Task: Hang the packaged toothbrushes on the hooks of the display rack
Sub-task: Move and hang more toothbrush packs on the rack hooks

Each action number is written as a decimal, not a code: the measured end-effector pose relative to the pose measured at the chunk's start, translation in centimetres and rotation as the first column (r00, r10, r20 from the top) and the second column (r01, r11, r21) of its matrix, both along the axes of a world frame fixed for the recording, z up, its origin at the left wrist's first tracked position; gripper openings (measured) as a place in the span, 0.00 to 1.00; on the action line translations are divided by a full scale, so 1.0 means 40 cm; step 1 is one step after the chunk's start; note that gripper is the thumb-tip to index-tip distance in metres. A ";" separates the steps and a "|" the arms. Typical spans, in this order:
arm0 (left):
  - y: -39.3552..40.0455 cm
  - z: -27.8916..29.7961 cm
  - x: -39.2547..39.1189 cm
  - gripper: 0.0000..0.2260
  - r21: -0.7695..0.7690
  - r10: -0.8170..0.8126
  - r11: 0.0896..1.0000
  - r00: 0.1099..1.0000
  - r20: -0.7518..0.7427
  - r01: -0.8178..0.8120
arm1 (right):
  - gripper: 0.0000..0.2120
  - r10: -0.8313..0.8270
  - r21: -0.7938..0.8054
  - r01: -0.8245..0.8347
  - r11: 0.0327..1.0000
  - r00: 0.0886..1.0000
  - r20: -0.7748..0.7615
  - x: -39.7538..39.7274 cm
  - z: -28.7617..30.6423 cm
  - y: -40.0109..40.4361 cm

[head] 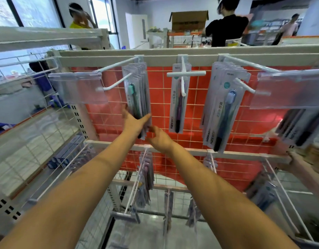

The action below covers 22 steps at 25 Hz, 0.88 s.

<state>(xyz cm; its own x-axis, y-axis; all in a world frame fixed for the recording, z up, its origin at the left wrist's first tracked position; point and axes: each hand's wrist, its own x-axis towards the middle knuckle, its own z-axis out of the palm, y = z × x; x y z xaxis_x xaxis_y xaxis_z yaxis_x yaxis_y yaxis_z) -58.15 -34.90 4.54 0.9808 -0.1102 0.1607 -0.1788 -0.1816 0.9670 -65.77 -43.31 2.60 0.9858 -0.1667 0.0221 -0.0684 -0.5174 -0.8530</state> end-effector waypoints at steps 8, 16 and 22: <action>0.039 0.000 0.012 0.27 0.109 0.113 0.988 0.994 0.012 -0.113 | 0.25 -0.054 -0.074 0.044 0.996 0.990 -0.131 -0.053 -0.071 -0.026; 0.083 -0.044 -0.038 0.26 0.239 -0.016 0.971 1.000 -0.019 0.020 | 0.19 -0.255 -0.074 0.245 0.967 0.944 -0.208 -0.137 -0.079 -0.088; 0.108 -0.078 -0.055 0.29 0.236 -0.196 0.947 0.973 -0.120 0.219 | 0.15 -0.378 -0.072 0.372 0.926 0.902 -0.206 -0.194 -0.059 -0.072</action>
<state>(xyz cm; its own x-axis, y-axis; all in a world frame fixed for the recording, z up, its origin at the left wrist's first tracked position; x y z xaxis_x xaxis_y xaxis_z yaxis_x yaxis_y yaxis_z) -60.35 -30.58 1.41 0.9414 -0.3372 0.0108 -0.1482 -0.3845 0.9111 -73.54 -46.19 0.24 0.8324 -0.5276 -0.1694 -0.4397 -0.4428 -0.7814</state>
